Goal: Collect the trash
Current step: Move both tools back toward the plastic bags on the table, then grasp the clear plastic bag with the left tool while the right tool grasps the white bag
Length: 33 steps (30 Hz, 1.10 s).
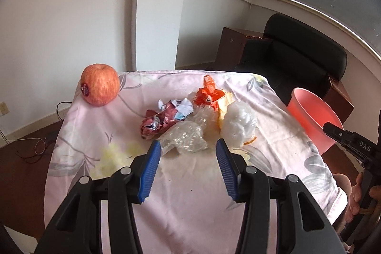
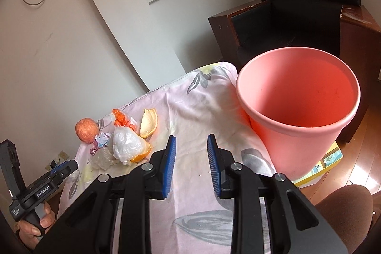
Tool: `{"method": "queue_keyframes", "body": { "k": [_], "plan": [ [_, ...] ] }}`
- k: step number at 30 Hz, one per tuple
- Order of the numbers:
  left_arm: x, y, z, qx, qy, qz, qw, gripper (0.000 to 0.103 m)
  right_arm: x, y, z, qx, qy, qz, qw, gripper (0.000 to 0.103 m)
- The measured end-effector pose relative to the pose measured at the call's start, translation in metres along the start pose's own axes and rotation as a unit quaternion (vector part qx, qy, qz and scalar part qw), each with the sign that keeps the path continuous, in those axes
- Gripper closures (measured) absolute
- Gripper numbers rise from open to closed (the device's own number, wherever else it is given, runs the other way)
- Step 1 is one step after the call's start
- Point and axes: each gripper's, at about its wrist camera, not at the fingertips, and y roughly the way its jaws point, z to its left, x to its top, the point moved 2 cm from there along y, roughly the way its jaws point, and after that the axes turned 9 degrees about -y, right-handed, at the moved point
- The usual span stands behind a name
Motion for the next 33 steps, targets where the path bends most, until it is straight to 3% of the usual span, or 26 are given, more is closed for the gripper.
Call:
{"method": "queue_keyframes", "body": {
  "k": [5,13,20,22,24,26,33],
  "plan": [
    [0.002,0.009,0.008,-0.004,-0.005,0.005,1.0000,0.055,-0.003,0.008,0.010,0.004,-0.009,0.013,1.000,0.075],
    [0.011,0.046,0.004,-0.013,0.034,0.021,0.9991,0.055,-0.004,0.012,0.022,0.008,-0.031,0.024,0.999,0.075],
    [0.013,0.074,0.013,-0.023,0.018,0.059,0.9978,0.055,-0.002,0.024,0.044,0.047,-0.052,0.040,0.997,0.075],
    [0.010,0.076,0.012,-0.031,0.020,0.063,0.9974,0.060,0.000,0.028,0.052,0.061,-0.060,0.044,0.995,0.075],
    [0.007,0.075,0.010,-0.040,0.024,0.065,0.9968,0.076,0.002,0.032,0.058,0.072,-0.068,0.047,0.994,0.075],
    [0.005,0.073,0.009,-0.048,0.025,0.065,0.9964,0.082,0.005,0.038,0.064,0.082,-0.073,0.053,0.993,0.075],
    [0.003,0.060,0.016,-0.064,0.010,0.060,0.9961,0.089,0.016,0.070,0.078,0.104,-0.080,0.074,0.989,0.075]
  ]
}}
